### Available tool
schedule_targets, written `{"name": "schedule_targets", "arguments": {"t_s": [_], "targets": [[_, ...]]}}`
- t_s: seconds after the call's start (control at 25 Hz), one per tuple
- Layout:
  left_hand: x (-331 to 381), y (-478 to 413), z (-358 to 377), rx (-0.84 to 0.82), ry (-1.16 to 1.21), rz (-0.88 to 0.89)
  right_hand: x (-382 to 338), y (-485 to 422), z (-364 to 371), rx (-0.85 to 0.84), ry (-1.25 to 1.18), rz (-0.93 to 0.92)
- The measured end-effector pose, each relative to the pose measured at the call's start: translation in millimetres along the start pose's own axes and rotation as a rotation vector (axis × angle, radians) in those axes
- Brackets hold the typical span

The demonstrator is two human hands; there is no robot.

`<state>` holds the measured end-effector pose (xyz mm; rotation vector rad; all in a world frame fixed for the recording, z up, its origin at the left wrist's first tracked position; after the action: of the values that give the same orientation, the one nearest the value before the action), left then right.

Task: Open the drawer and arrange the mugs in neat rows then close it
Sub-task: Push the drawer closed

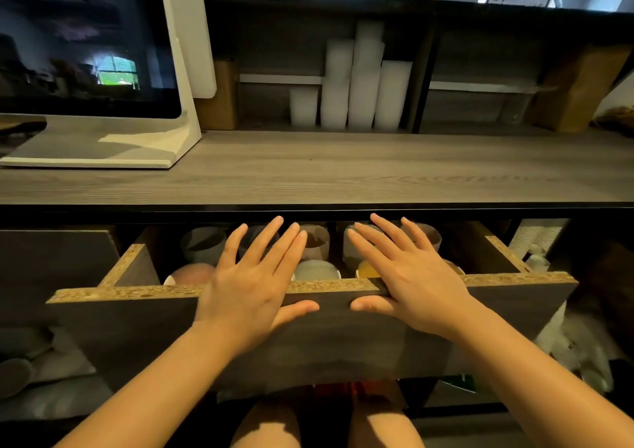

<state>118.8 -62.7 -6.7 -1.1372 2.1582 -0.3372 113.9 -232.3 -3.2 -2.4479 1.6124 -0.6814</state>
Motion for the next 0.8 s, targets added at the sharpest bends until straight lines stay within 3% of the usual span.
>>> {"name": "schedule_targets", "arguments": {"t_s": [0.36,0.48,0.8], "targets": [[-17.8,-39.9,37.9,-0.041,0.028,-0.044,23.9,-40.3,19.3,-0.009,-0.065,0.057],[-27.8,-58.9,54.7,-0.087,0.018,-0.092,31.9,-54.8,24.0,0.047,-0.039,0.146],[-28.2,-69.5,61.3,-0.007,0.042,-0.186,35.0,-64.3,22.0,0.193,-0.075,0.233]]}}
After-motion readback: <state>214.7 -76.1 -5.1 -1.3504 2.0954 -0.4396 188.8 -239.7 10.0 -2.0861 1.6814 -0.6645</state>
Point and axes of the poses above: each hand's wrist, its own y-axis away from the middle knuckle, its own z-axis out of the palm, x = y × z, the point moved 7 cm from there along -y, towards the middle knuckle, and after that the axes turned 2 degrees about -y, right-handed, at the moved point
